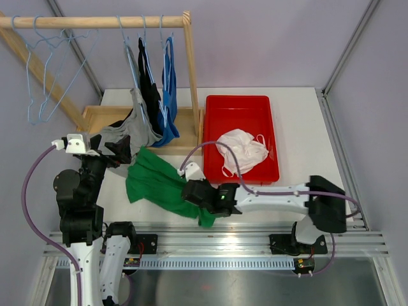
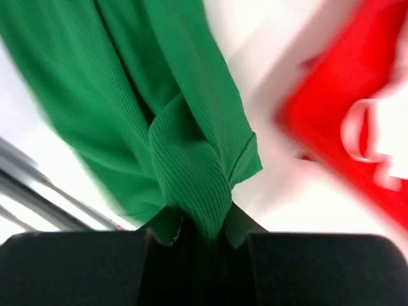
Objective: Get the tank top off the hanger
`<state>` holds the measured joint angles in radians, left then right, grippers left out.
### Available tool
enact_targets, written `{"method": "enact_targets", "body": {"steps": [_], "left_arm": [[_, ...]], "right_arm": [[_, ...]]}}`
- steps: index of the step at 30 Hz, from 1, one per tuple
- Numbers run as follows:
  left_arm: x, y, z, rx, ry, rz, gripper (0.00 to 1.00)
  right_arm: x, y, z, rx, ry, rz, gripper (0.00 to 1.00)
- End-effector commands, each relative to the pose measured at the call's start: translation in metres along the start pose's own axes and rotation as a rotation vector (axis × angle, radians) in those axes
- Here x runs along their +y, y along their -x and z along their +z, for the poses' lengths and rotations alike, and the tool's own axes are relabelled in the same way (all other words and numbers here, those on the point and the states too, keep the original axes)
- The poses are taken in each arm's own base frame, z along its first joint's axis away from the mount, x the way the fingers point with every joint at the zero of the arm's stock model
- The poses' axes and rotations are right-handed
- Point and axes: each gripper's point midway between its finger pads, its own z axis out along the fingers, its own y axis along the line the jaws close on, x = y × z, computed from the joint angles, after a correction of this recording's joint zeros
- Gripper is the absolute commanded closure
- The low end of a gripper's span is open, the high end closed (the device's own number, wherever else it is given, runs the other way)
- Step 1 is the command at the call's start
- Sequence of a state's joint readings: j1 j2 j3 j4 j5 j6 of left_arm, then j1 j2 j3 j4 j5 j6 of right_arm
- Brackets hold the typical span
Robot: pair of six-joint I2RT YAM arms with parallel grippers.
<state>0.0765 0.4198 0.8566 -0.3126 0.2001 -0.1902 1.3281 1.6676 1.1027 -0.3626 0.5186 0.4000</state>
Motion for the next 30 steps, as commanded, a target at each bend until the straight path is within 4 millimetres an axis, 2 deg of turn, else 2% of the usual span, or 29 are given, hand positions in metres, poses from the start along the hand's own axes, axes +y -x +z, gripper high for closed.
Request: {"method": "enact_targets", "body": {"steps": [1,2,4,7,12,15,17,19,20,22,23,24,25,26,27,28,29,30], "left_arm": [[0.002,0.008,0.0,-0.04,0.009,0.02,0.01],[0.002,0.008,0.0,-0.039,0.012,0.019,0.01],[0.002,0.007,0.0,-0.038,0.013,0.018,0.01],[0.002,0.008,0.0,-0.039,0.012,0.02,0.01],[0.003,0.007,0.001,-0.037,0.016,0.019,0.01],[0.004,0.006,0.001,-0.034,0.018,0.019,0.01],[0.003,0.006,0.001,-0.036,0.018,0.019,0.01],[0.003,0.006,0.001,-0.034,0.017,0.02,0.01],[0.004,0.005,0.001,-0.031,0.019,0.019,0.01],[0.003,0.005,0.001,-0.031,0.016,0.019,0.01],[0.003,0.005,0.002,-0.029,0.016,0.019,0.01],[0.003,0.005,0.002,-0.029,0.016,0.02,0.01],[0.003,0.005,0.002,-0.029,0.014,0.02,0.01],[0.003,0.006,0.002,-0.032,0.015,0.021,0.01],[0.003,0.005,0.002,-0.031,0.016,0.02,0.01],[0.003,0.004,0.002,-0.028,0.015,0.021,0.01],[0.003,0.005,0.002,-0.031,0.017,0.022,0.01],[0.004,0.004,0.002,-0.028,0.018,0.023,0.01]], "right_arm": [[-0.049,0.04,-0.06,-0.134,-0.121,0.056,1.0],[-0.065,0.045,-0.077,-0.154,-0.148,0.068,1.0],[-0.079,0.052,-0.096,-0.179,-0.169,0.085,1.0],[-0.11,0.065,-0.135,-0.239,-0.22,0.117,1.0],[-0.14,0.097,-0.177,-0.352,-0.282,0.136,1.0],[-0.159,0.12,-0.195,-0.407,-0.346,0.141,1.0],[-0.177,0.134,-0.196,-0.423,-0.383,0.155,1.0],[-0.181,0.153,-0.193,-0.461,-0.315,0.197,1.0],[-0.199,0.159,-0.192,-0.469,-0.338,0.211,1.0],[-0.208,0.174,-0.19,-0.491,-0.306,0.235,1.0],[-0.224,0.177,-0.183,-0.475,-0.345,0.242,1.0],[-0.23,0.188,-0.186,-0.494,-0.344,0.255,1.0],[-0.228,0.193,-0.175,-0.479,-0.315,0.242,1.0],[-0.245,0.198,-0.171,-0.475,-0.339,0.263,1.0],[-0.251,0.208,-0.174,-0.493,-0.333,0.274,1.0],[-0.254,0.213,-0.161,-0.471,-0.321,0.266,1.0],[-0.262,0.217,-0.159,-0.469,-0.327,0.275,1.0],[-0.28,0.228,-0.166,-0.494,-0.351,0.301,1.0]]}}
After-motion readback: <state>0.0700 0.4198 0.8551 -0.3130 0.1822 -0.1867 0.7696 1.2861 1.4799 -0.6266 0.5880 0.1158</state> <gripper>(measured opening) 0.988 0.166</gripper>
